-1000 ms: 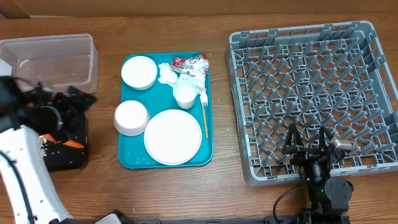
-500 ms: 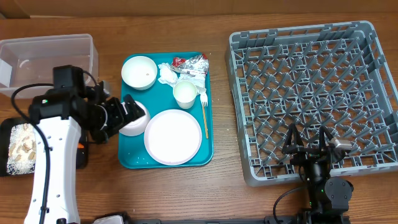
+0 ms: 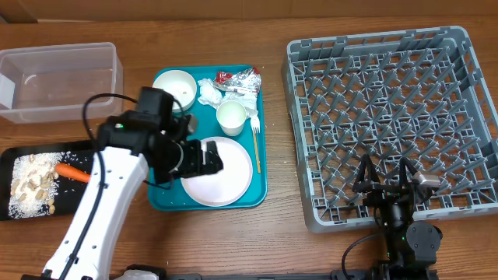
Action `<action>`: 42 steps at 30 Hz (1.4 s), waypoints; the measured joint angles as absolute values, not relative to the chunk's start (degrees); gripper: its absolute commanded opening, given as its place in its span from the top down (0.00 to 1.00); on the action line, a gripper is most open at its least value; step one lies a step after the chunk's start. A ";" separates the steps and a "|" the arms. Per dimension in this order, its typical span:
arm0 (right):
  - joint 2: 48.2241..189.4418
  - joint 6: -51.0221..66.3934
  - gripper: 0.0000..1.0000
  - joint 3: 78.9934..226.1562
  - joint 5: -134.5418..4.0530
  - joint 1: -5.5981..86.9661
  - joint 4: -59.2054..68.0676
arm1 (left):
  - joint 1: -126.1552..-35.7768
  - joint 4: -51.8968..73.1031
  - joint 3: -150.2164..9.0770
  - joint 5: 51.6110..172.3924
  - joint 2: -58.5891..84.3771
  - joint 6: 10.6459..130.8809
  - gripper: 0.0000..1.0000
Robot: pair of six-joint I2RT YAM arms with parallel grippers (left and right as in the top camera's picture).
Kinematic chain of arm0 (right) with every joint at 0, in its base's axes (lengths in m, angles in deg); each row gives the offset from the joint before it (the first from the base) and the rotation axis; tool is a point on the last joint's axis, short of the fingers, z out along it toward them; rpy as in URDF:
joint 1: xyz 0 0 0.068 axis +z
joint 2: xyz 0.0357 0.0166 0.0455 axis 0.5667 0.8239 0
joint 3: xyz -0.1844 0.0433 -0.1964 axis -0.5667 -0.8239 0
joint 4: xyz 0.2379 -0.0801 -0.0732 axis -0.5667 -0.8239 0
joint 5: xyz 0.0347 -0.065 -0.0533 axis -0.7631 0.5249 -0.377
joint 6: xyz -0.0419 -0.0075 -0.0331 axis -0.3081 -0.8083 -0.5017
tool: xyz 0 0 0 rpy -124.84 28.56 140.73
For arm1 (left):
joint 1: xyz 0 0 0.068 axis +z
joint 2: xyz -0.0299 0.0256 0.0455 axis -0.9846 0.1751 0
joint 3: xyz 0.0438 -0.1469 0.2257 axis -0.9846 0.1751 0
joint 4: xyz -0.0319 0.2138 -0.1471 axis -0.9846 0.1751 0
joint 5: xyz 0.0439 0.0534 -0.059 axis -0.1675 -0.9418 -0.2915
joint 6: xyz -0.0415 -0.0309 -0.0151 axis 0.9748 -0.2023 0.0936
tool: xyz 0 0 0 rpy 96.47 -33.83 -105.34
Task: Sort waste into correct bins and load items into the dishwasher rack
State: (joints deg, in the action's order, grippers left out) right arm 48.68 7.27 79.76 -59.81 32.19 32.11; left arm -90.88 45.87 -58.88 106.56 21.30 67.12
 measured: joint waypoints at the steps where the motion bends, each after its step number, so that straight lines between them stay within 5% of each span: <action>1: 48.68 7.25 0.00 79.76 -59.81 32.19 32.11 | -91.69 46.04 -58.81 106.38 21.30 67.12 0.00; 29: 48.68 7.27 0.00 79.76 -59.77 32.19 32.11 | -92.39 45.10 -58.64 65.88 21.30 84.24 0.00; 36: 48.68 8.21 0.00 79.76 -62.26 32.19 32.77 | -83.73 43.36 -58.64 62.52 21.30 93.72 0.01; 42: 48.68 22.31 0.00 79.76 -76.07 32.21 33.91 | -75.16 44.62 -58.64 65.77 21.30 95.82 0.00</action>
